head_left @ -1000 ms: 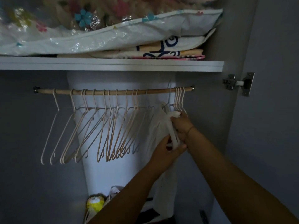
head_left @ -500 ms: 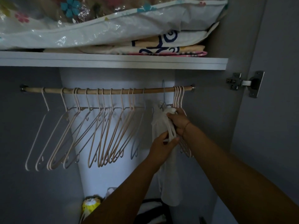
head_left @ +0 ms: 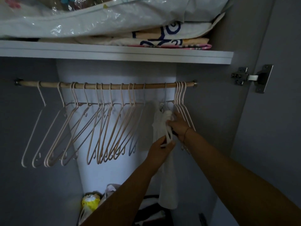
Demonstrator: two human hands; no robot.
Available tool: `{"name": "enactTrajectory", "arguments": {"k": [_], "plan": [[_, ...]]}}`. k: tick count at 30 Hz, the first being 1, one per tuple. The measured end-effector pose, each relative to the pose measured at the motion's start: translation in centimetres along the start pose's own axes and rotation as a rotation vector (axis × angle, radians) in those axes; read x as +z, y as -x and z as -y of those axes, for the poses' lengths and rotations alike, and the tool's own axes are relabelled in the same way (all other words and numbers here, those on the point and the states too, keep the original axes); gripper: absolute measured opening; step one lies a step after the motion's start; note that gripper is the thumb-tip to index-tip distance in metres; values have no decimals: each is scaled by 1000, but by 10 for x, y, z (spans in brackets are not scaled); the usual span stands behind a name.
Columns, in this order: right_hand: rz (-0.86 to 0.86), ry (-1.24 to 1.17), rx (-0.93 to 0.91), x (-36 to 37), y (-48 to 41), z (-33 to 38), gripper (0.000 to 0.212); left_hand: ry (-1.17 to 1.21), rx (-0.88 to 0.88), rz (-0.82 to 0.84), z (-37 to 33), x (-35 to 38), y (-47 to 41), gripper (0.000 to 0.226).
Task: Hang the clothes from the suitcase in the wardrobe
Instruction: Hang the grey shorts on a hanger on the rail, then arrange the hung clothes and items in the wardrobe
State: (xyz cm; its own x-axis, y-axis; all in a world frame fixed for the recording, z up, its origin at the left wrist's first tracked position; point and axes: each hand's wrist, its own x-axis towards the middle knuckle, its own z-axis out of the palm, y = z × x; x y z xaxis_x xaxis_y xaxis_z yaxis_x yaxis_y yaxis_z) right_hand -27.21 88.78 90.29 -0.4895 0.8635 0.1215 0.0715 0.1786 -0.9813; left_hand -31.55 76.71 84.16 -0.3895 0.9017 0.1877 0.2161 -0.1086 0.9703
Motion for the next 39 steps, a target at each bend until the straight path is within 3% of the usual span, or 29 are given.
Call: {"name": "enactTrajectory", "arguments": {"k": [2,4,7,12,19,24,31,39], "plan": [[-5,30,-29,2,4,-5,51,22,-26,0,3,-6,3,25],[-28,91,-42,5,10,-9,44,26,-52,-13,5,-13,8,42],[-58,172,-79,10,20,-20,59,27,-101,-55,10,-27,19,57],[-140,306,-223,23,68,-36,69,13,-114,-112,19,-53,59,50],[-23,110,-431,65,172,-57,65,-4,-162,-287,49,-88,170,37],[173,26,-422,111,245,-87,64,-27,-238,-517,70,-102,280,41],[583,-38,-360,184,380,-130,72,-63,-419,-845,96,-105,466,49],[1060,40,-265,248,565,-197,76,-65,-666,-1214,128,-99,707,51]]}}
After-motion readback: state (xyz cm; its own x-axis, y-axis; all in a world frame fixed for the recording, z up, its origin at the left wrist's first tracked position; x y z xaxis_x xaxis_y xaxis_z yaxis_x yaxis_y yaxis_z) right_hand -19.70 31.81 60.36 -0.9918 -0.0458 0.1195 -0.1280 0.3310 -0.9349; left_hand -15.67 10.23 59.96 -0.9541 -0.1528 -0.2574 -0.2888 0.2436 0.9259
